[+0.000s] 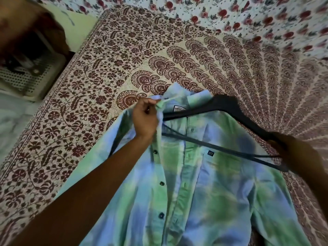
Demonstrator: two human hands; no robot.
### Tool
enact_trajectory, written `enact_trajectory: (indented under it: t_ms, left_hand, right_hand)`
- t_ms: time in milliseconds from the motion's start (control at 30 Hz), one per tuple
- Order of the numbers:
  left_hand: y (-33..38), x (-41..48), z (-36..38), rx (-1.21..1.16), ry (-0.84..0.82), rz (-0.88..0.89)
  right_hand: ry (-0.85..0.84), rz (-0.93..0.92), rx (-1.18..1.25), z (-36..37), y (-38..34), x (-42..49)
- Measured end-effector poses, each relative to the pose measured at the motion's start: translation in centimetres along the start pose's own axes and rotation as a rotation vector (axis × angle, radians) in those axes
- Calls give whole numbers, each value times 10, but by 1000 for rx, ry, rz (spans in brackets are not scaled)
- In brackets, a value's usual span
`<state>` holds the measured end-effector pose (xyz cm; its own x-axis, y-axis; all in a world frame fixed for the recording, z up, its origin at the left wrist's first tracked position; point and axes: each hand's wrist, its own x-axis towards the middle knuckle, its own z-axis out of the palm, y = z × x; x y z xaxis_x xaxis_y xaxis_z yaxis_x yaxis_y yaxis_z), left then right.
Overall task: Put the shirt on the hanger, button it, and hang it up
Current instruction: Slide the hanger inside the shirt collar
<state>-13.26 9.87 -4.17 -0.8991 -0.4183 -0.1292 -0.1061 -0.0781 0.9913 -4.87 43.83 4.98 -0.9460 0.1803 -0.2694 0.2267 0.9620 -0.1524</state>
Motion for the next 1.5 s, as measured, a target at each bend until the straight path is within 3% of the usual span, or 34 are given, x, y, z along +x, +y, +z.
enact_trajectory:
  t_ms: [100,167,233,300,333,400,467,567,733,867,967,1033,1133,1200,1367,1400,1500]
  left_hand:
    - [-1,-25,-2,185,-339,108]
    - [-8,-36,-17,320,-472,202]
    - [-16,-48,-44,483,-404,353]
    - [-31,-57,-80,776,-228,571]
    - [-38,-57,-99,933,-136,584]
    - [-48,-52,-137,1116,29,336]
    - [-50,-44,-170,1124,42,156]
    - [-30,-22,-204,1051,-136,81]
    - [13,72,-210,1148,-58,203]
    - [12,124,-185,1300,-171,75]
    - [10,98,-133,1334,-176,287]
    - [2,62,-95,1248,-271,457]
    - [-37,8,-64,1331,-526,479]
    - [-58,-14,-58,1445,-605,466]
    - [-58,-47,-34,1310,-862,396]
    - [-54,-55,-29,1277,-850,418]
    - [-42,-61,-9,1051,-588,662]
  right_hand:
    - [33,-53,48,23,-54,39]
    - [11,-93,62,31,-70,50]
    - [-43,-112,67,33,-78,59]
    - [-58,-99,31,35,-82,66]
    - [-72,-93,21,37,-79,70]
    - [-95,-103,10,42,-72,72]
    - [-102,-114,34,46,-68,74]
    - [-107,-125,55,52,-66,75]
    - [-77,-169,59,58,-65,87]
    - [-18,-177,67,63,-72,94]
    - [-15,-186,53,64,-74,98]
    - [-25,-192,40,63,-73,102]
    - [-18,-199,46,61,-73,103]
    - [-11,-188,41,62,-75,101]
    - [-2,-187,78,69,-82,103]
    - [-6,-182,66,69,-86,103]
    - [-46,-185,67,64,-93,107]
